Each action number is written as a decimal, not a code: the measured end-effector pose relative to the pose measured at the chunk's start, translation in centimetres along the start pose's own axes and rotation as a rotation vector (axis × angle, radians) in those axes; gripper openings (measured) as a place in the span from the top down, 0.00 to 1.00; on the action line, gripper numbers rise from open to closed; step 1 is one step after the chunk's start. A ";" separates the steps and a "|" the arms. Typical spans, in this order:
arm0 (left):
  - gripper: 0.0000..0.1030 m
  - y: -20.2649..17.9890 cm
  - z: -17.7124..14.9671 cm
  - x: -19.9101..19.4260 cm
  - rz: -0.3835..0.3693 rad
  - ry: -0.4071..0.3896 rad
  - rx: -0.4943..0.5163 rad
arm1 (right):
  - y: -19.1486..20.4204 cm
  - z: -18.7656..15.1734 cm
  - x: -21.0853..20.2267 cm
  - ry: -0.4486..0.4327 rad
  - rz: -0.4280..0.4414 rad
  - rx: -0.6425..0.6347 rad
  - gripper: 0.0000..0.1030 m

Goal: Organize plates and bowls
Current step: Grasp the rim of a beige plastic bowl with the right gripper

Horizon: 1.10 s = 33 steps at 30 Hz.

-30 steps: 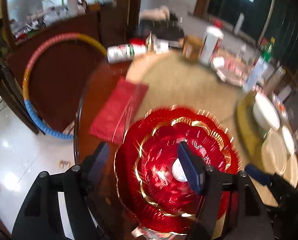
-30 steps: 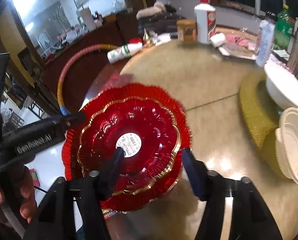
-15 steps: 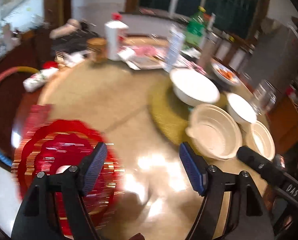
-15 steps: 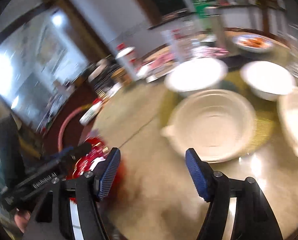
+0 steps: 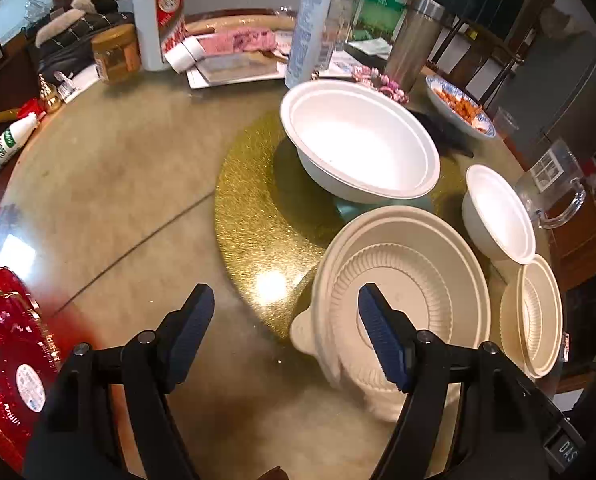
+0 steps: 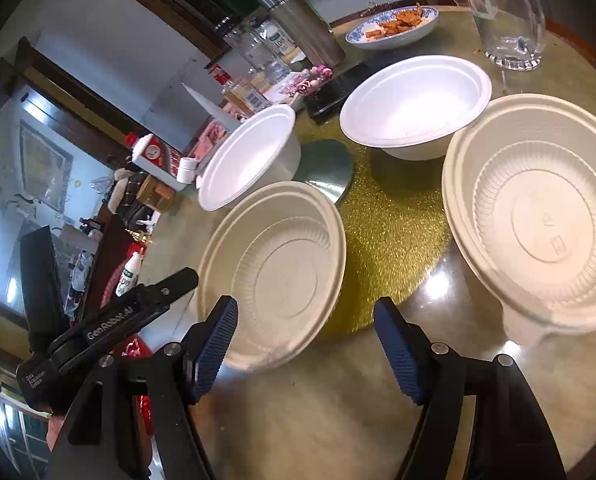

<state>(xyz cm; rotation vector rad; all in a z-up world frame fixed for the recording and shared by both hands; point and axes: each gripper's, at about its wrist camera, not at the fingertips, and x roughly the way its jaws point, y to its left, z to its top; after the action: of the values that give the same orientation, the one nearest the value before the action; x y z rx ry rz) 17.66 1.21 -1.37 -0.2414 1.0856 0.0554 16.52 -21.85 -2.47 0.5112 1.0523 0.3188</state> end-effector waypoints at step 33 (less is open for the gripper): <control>0.79 2.1 -5.1 -5.4 0.044 -0.083 0.067 | 5.8 -3.5 -1.4 -0.009 -0.049 -0.184 0.85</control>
<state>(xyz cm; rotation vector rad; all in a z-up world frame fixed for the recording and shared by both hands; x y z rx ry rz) 10.40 2.51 0.77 -0.1537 1.0085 0.0682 12.76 -16.82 0.33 0.3214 1.0135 0.3660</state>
